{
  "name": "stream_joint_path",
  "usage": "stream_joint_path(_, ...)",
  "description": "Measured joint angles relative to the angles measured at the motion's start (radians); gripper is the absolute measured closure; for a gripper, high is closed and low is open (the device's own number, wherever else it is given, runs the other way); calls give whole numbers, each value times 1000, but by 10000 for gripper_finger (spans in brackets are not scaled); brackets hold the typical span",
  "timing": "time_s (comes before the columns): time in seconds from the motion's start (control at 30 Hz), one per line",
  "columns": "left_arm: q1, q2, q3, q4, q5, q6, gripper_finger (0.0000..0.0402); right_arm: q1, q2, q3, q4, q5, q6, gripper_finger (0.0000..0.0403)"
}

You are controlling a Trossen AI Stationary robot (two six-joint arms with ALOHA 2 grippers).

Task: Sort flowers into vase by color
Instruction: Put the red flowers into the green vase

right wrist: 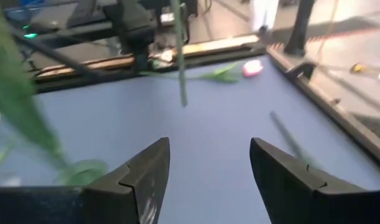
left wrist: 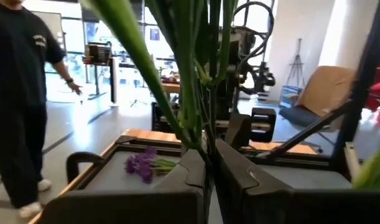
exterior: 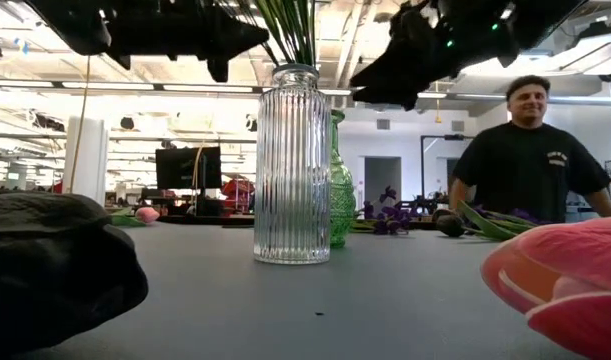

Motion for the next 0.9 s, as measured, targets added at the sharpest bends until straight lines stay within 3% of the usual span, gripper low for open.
stream_joint_path(0.3, -15, 12, 9, -18, 86, -38, 401, 140, -52, 0, -118, 67, 74, 154)
stream_joint_path(0.6, -63, 101, 160, -164, 133, 18, 401, 231, -51, 0, -147, 206, 75, 154)
stream_joint_path(0.9, -75, 216, 269, -227, 241, 2, 401, 263, -51, 0, -169, 217, 75, 154)
